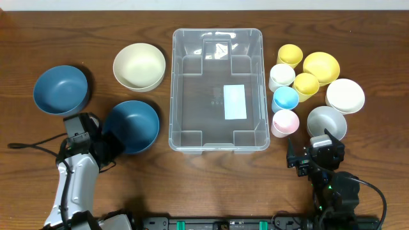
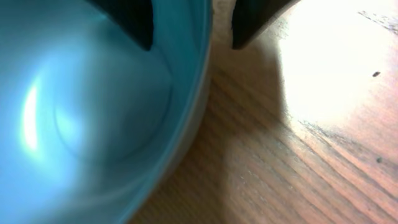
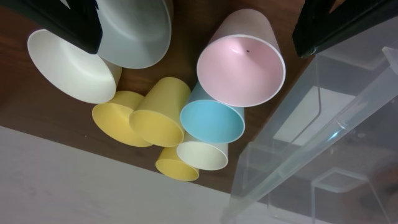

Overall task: Pack container
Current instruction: 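Reach the left gripper to the near teal bowl rim and grasp, then lift the teal bowl with the left gripper and carry it over the bin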

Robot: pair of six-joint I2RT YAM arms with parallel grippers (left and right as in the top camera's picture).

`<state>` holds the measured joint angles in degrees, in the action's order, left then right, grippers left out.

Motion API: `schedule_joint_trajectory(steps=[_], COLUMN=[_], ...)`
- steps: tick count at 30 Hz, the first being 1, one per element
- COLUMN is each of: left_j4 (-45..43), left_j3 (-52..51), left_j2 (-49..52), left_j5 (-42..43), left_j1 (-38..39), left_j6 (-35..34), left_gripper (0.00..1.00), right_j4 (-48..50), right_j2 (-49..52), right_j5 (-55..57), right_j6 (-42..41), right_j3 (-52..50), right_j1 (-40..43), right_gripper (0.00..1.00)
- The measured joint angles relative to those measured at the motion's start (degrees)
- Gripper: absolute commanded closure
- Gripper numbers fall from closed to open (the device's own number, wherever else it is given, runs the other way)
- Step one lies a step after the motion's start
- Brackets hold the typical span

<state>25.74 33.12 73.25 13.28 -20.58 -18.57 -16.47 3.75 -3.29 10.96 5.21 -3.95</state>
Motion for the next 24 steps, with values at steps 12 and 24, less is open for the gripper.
schedule_joint_trajectory(steps=[12,24], left_j4=[1.7,12.68], left_j3=[0.39,9.42], left_j2=[-1.68,-18.58], left_j5=[-2.01,-5.99], left_j1=[-0.7,-4.76], left_j6=[0.35,0.13], left_gripper=[0.94,0.94], right_j4=[0.0,0.0], right_j2=[0.0,0.0], right_j5=[0.0,0.0], right_j6=[0.0,0.0], right_j3=[0.0,0.0], right_j1=[0.0,0.0], right_gripper=[0.01,0.01])
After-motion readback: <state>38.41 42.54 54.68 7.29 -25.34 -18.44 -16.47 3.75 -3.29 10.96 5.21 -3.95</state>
